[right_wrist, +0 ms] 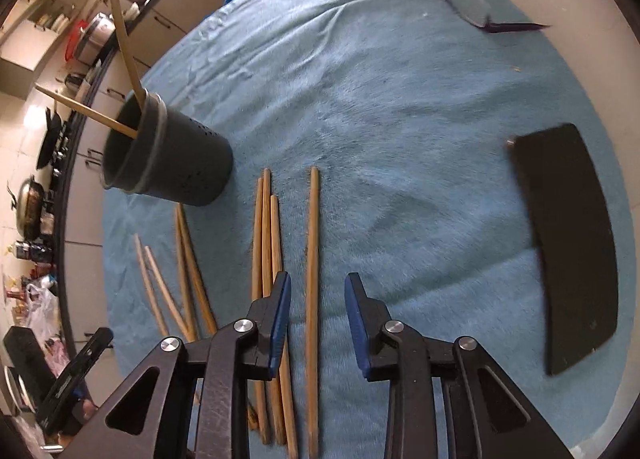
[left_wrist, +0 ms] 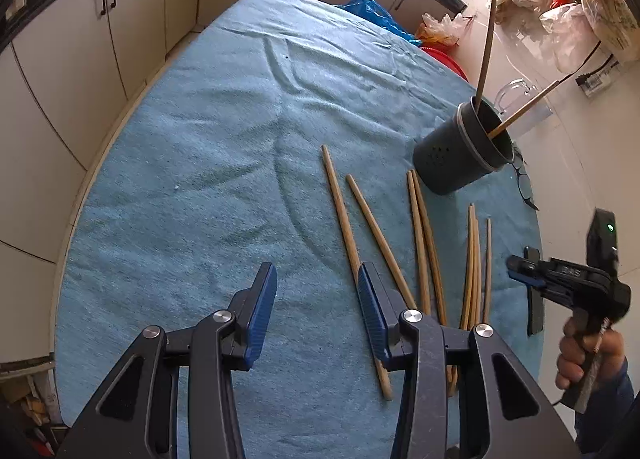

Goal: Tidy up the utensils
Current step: 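Move both open grippers back over the remaining chopsticks on the cloth, then close the left gripper on a chopstick while the right gripper grasps another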

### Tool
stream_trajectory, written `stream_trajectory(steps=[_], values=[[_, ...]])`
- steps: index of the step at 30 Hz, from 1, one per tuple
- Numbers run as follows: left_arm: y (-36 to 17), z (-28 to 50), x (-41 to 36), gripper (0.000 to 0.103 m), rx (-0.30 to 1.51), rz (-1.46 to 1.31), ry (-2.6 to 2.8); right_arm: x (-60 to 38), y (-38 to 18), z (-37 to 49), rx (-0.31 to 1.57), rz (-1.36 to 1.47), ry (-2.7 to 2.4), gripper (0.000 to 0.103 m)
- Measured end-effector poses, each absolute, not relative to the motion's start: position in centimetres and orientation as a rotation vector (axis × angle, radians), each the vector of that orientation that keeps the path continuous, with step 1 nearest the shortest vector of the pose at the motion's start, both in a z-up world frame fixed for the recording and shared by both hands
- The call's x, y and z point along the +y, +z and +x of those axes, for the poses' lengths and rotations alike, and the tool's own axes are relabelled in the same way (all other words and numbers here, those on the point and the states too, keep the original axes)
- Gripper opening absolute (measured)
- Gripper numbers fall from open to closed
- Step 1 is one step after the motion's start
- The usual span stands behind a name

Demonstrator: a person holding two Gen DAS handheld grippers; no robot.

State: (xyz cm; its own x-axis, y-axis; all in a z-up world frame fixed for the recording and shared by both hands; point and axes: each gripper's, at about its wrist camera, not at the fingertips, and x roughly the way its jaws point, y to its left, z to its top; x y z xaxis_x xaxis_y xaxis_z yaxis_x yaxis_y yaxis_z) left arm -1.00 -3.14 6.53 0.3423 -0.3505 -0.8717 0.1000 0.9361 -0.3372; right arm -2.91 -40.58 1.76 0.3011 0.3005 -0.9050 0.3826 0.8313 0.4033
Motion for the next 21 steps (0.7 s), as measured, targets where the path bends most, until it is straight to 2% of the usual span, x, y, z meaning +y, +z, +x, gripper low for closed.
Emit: stream_trajectory(steps=[5, 11, 21], values=[[6.4, -1.1, -3.6, 0.041, 1.200, -0.236, -0.306, -38.9, 0.6, -1.4, 1.336, 0.546, -0.054, 0.028], [5.9, -1.0, -4.7, 0.041, 1.223, -0.227, -0.324, -38.8, -0.4, -1.4, 1.369, 0.493, -0.081, 0.009], [4.0, 1.1, -6.8, 0.041, 1.268, -0.197, -0.324, -42.0, -0.5, -3.4, 1.367, 0.517, -0.158, 0.008]])
